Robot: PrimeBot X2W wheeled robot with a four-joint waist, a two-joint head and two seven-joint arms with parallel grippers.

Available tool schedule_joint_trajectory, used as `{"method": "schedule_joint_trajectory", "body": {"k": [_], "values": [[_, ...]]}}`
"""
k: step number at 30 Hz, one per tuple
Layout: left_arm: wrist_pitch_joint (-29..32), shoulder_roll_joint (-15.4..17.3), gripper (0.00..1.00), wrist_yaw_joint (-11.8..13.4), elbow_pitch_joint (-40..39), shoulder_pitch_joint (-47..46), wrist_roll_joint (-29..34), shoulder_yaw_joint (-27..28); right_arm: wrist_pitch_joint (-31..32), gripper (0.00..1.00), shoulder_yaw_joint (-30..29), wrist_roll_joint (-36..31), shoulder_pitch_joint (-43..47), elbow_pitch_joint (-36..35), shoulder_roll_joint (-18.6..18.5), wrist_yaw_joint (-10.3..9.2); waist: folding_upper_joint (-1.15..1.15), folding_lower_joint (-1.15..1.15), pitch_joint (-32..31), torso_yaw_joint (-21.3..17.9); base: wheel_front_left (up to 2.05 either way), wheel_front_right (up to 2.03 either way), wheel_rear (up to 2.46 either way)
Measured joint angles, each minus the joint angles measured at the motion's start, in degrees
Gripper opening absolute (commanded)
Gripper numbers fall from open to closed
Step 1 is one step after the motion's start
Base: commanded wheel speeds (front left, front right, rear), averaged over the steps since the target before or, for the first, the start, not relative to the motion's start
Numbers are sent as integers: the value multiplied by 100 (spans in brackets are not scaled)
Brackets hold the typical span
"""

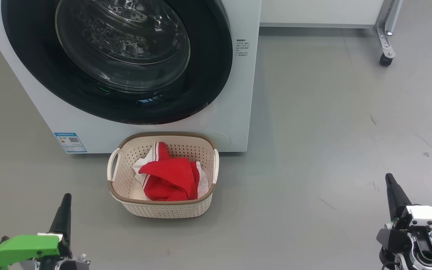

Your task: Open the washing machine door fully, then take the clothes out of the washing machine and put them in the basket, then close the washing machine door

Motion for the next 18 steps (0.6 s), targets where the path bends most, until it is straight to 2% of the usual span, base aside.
{"method": "schedule_joint_trajectory", "body": {"k": [18], "values": [[41,-1,0,0,-3,-1,1,12,0,0,0,0,0,0,0,0,0,0,1,0,0,0,0]]}}
